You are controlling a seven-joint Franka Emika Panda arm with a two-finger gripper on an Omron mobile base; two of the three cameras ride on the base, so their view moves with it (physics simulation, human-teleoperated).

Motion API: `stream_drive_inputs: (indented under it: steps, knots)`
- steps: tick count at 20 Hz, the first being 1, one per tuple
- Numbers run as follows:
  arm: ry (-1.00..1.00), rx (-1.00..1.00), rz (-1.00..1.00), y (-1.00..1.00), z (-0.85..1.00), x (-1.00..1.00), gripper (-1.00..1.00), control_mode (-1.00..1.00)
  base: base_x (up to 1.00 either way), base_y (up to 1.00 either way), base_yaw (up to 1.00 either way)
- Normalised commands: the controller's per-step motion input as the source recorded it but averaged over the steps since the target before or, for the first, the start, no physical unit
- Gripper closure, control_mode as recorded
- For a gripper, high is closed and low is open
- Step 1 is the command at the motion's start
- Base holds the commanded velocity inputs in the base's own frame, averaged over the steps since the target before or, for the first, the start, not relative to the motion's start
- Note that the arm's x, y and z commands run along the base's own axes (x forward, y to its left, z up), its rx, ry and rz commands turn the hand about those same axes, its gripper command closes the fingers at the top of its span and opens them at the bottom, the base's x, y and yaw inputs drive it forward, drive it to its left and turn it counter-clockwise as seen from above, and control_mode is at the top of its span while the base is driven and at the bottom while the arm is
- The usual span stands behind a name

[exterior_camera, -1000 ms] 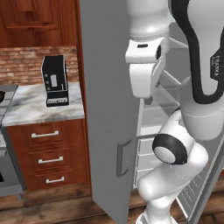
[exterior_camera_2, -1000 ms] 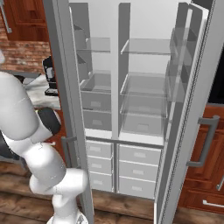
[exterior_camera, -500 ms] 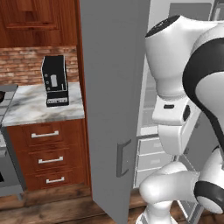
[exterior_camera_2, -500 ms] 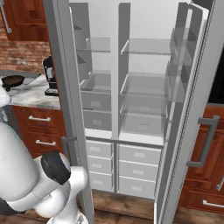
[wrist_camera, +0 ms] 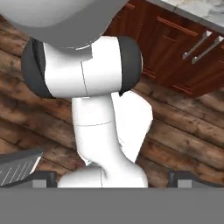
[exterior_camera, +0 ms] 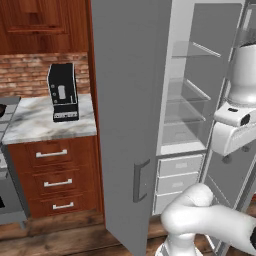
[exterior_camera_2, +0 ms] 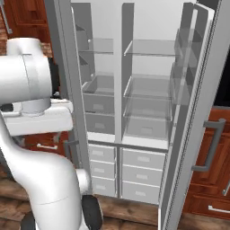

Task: Place one of the steaks on the plate and the other in the bowl. Then place the bowl in the fridge.

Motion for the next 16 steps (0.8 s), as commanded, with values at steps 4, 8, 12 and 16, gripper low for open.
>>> stream_drive_inputs:
  steps: [4, 8, 12, 16]
  knots:
    - [0.0, 0.23, -0.51, -0.35, -0.73, 0.76, -1.0, -1.0, 0.0, 0.0, 0.0]
    - [0.0, 0.15, -0.61, -0.19, -0.66, 0.63, -1.0, -1.0, 0.0, 0.0, 0.0]
    - [0.09, -0.03, -0.65, -0.1, -0.67, 0.61, -1.0, -1.0, 0.0, 0.0, 0.0]
    - [0.04, -0.07, -0.53, 0.0, -0.39, 0.9, -1.0, -1.0, 0.0, 0.0, 0.0]
